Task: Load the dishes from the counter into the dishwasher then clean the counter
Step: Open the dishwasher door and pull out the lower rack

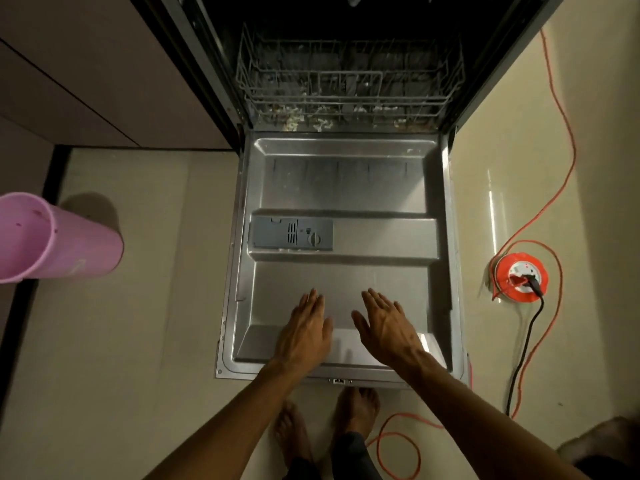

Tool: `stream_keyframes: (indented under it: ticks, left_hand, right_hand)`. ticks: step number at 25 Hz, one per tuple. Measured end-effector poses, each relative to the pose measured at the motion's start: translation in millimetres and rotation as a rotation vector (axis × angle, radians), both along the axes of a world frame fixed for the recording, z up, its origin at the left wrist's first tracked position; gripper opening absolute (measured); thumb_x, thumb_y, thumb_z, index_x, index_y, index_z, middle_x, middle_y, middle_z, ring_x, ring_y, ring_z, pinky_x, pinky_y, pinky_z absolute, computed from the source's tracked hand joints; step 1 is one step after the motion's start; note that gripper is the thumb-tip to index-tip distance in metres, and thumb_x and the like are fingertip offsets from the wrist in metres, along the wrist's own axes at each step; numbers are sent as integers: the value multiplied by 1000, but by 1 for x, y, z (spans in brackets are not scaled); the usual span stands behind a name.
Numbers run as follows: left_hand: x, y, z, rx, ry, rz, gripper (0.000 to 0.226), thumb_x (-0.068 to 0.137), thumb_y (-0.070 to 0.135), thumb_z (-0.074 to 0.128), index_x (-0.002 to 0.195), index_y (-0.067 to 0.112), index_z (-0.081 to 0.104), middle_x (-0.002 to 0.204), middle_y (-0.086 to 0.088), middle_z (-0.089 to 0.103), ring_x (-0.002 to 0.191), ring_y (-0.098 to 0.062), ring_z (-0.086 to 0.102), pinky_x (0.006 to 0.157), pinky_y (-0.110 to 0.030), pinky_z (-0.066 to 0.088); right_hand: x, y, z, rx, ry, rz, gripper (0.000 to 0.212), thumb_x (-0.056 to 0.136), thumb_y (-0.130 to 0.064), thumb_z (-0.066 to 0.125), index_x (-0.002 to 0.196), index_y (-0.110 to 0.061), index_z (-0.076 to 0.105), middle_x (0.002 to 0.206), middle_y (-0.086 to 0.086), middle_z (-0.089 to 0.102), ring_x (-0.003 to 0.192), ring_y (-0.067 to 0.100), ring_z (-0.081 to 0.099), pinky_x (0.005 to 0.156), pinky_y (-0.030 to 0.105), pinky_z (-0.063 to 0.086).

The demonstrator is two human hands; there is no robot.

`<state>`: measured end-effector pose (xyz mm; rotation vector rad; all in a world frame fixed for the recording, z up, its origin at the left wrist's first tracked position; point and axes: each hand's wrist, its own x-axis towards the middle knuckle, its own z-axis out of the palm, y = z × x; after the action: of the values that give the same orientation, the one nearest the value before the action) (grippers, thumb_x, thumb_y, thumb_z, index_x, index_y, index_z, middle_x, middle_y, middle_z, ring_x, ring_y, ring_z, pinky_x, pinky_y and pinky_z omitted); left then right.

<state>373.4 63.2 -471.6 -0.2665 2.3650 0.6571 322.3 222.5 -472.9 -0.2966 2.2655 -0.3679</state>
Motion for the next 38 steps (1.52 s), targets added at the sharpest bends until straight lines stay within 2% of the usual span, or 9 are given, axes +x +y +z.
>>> stream_keyframes:
  ticks: [4,9,18,22,27,32,38]
  left_hand:
    - [-48,-14,21,-11,107,-1,58,106,38,28,155,13,8,164,-3,1,150,-14,1,119,-29,12]
    - [-103,-32,41,-48,187,-11,59,105,39,27,155,16,6,164,-2,0,150,-15,1,122,-34,15]
    - [-171,-69,47,-1,260,-57,59,105,37,31,155,13,8,164,-3,2,150,-14,1,122,-32,15]
    - [-201,-84,33,-20,283,-104,60,105,38,30,155,12,9,163,-5,5,150,-17,5,121,-32,15]
    - [-257,-89,29,-64,338,-104,61,105,38,29,155,9,8,163,-7,3,151,-18,4,120,-28,9]
    - [-323,-87,31,-91,417,-104,60,105,37,30,155,8,11,163,-8,5,151,-18,5,120,-28,11]
    - [-380,-80,35,-128,429,-158,58,106,31,27,154,4,9,163,-13,3,151,-22,3,120,-28,6]
  right_hand:
    - [-51,-15,23,-7,164,-5,64,103,-49,26,155,-14,12,163,6,13,150,21,10,121,39,6]
    - [-102,-36,46,-22,265,-15,67,102,-50,23,156,-13,7,163,6,6,151,20,3,123,39,3]
    - [-174,-70,62,11,296,-31,66,103,-48,26,156,-12,9,163,8,8,151,23,5,123,41,6]
    - [-210,-82,53,20,327,-10,67,103,-50,24,155,-12,8,163,9,7,150,24,5,122,40,5]
    - [-263,-93,46,5,373,20,68,103,-50,25,155,-10,8,163,9,8,150,23,6,123,39,6]
    - [-315,-94,38,-3,408,61,68,103,-48,26,155,-9,8,163,11,8,150,25,6,123,41,8]
    - [-363,-100,26,40,434,63,66,104,-45,26,155,-11,3,163,10,0,151,24,-1,122,40,1]
